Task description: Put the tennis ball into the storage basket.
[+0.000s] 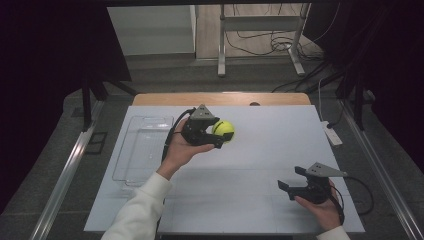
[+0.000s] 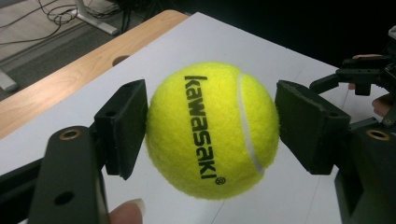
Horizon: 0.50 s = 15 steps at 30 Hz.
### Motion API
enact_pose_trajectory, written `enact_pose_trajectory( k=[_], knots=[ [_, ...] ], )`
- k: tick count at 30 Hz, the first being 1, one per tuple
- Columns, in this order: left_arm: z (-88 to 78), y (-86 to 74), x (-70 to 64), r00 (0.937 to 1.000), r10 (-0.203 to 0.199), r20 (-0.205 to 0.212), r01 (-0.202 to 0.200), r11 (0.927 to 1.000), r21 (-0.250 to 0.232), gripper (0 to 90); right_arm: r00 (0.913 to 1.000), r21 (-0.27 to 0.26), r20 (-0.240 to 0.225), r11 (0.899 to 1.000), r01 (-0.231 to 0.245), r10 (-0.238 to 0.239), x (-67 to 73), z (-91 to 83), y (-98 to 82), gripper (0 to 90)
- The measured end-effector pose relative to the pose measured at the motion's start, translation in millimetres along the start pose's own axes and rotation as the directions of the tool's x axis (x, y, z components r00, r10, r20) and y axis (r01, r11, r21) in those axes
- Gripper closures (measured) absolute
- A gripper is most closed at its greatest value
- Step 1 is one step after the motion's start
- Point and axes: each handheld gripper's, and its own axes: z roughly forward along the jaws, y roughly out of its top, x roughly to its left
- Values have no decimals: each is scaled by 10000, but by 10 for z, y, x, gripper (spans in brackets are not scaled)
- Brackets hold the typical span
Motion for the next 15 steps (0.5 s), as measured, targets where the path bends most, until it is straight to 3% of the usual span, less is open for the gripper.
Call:
enact_pose_trajectory(
  k=[15],
  knots=[
    [-68,-21,60,9996,-138,-238,135,9998,-113,288,10000,-63,-26,10000,25,-25,8,-4,2,111]
  ],
)
